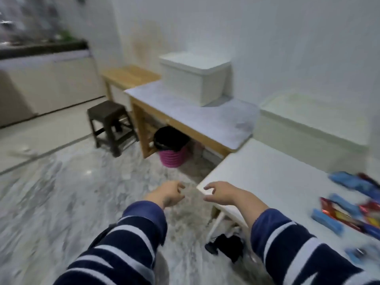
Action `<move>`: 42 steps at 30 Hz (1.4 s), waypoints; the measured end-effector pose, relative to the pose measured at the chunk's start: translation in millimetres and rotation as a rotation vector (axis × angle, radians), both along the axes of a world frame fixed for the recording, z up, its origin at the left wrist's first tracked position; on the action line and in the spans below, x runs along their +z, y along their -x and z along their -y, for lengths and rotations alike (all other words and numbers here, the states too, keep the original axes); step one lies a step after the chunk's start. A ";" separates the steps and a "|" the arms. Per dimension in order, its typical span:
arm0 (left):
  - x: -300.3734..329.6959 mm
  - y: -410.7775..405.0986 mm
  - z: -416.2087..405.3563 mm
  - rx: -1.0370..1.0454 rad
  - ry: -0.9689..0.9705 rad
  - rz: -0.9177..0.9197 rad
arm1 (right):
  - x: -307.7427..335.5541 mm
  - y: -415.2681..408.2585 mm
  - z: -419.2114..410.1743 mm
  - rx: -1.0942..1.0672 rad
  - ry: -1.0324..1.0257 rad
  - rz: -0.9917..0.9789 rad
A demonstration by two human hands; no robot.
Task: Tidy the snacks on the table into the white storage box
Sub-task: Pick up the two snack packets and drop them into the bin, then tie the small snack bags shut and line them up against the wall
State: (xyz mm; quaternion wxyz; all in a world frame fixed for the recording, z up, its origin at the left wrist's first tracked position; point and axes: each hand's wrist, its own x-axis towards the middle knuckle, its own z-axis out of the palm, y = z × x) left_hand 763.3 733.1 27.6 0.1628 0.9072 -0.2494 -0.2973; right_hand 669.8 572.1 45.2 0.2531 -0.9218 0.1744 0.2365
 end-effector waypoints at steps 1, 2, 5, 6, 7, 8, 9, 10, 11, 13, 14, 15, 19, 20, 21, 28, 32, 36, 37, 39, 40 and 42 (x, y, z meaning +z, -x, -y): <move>7.8 11.3 22.8 -0.048 0.007 0.015 | 7.5 19.6 16.0 -0.042 0.005 0.011; 14.6 24.0 46.1 -0.095 0.015 0.033 | 14.8 40.4 32.2 -0.088 0.006 0.017; 31.8 66.8 111.0 -0.228 0.042 0.076 | 32.8 101.3 76.4 -0.222 0.005 0.024; 36.0 83.6 132.1 -0.271 0.051 0.087 | 37.5 122.4 91.0 -0.261 0.013 0.035; 38.7 100.7 153.0 -0.308 0.059 0.093 | 40.9 143.8 105.5 -0.297 0.024 0.046; 40.8 119.3 173.1 -0.339 0.065 0.098 | 43.5 165.7 119.4 -0.329 0.039 0.057; 42.4 138.9 192.9 -0.367 0.072 0.101 | 44.8 187.9 133.1 -0.354 0.057 0.059; 43.1 158.8 211.9 -0.391 0.077 0.101 | 45.6 210.3 146.8 -0.368 0.076 0.054; 42.7 179.5 230.9 -0.412 0.086 0.095 | 46.4 232.6 160.8 -0.377 0.094 0.039; 42.9 221.7 269.0 -0.457 0.104 0.088 | 50.7 276.6 188.2 -0.384 0.128 0.008; 43.1 243.7 287.5 -0.493 0.110 0.091 | 53.4 299.1 201.2 -0.393 0.142 0.002; 43.9 265.3 305.4 -0.529 0.110 0.099 | 55.6 320.7 214.1 -0.414 0.148 0.000; 45.8 345.6 370.2 -0.633 0.134 0.087 | 61.6 402.5 261.5 -0.536 0.155 0.015; 45.7 362.5 383.6 -0.661 0.135 0.084 | 60.7 421.1 272.6 -0.564 0.157 0.010; 44.5 377.2 397.0 -0.682 0.133 0.067 | 59.5 438.0 282.9 -0.591 0.155 0.001; 37.5 451.4 482.9 -0.832 0.118 0.041 | 50.4 526.2 347.4 -0.781 0.115 0.025; 30.6 471.6 532.9 -0.909 0.108 0.035 | 38.2 547.9 388.2 -0.857 0.093 0.030; 21.7 475.0 583.3 -0.948 0.100 0.019 | 29.2 555.6 435.3 -0.930 0.092 0.069; 18.8 473.9 596.0 -0.955 0.097 0.021 | 28.2 555.0 446.9 -0.954 0.093 0.073; 10.9 469.6 620.6 -0.957 0.102 0.025 | 23.9 551.9 471.3 -0.968 0.090 0.077; 6.5 467.0 631.4 -0.948 0.106 0.003 | 20.3 549.7 484.4 -0.969 0.091 0.078; -4.0 461.4 650.6 -0.929 0.123 -0.022 | 13.7 544.1 511.0 -0.976 0.109 0.093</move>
